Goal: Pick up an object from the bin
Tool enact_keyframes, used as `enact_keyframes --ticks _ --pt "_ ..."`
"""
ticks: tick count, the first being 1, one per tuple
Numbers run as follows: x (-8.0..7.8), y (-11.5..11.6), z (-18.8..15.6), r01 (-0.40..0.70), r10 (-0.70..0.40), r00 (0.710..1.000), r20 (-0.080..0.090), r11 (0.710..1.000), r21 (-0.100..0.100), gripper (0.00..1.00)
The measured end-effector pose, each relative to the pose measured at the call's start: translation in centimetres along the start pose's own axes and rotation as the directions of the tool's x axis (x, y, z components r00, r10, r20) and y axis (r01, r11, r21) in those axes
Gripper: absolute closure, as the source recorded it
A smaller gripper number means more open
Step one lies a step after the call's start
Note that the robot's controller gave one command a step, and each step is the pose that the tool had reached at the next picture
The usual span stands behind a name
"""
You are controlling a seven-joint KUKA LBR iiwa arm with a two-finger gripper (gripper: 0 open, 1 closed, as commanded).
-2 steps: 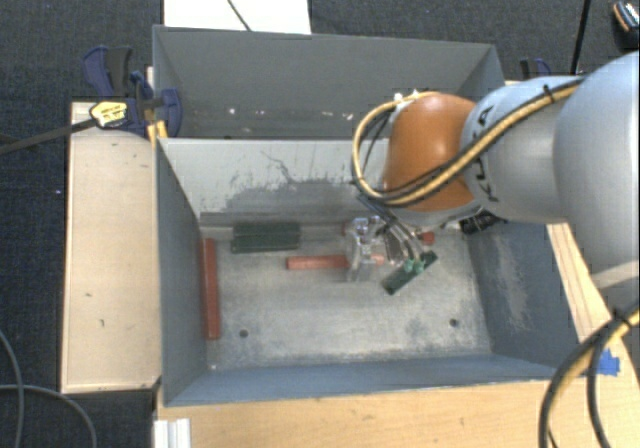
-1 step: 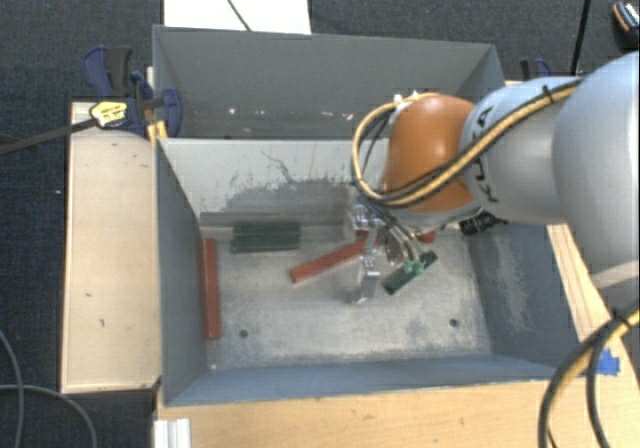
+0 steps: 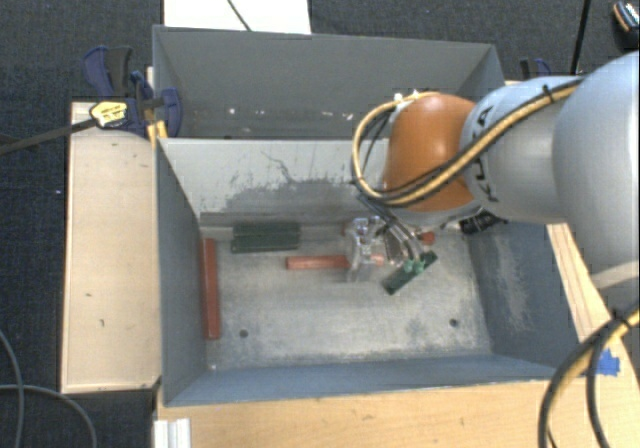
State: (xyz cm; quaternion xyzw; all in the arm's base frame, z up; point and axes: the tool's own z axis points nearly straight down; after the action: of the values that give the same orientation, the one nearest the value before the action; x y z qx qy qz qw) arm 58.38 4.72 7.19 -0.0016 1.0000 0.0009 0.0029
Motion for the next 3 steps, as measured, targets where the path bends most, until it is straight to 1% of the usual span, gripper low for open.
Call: enact_keyframes --ticks 1,2,3 --pt "-1.2 -2.7 -17.2 0.23 -0.23 0.973 0.006 0.973 0.003 1.0" --pt "-1.0 -2.6 -16.8 0.229 -0.229 0.974 -0.002 0.974 0.0 0.0" --pt "0.7 1.9 -8.4 0.388 -0.388 0.922 -0.009 0.922 -0.004 0.0"
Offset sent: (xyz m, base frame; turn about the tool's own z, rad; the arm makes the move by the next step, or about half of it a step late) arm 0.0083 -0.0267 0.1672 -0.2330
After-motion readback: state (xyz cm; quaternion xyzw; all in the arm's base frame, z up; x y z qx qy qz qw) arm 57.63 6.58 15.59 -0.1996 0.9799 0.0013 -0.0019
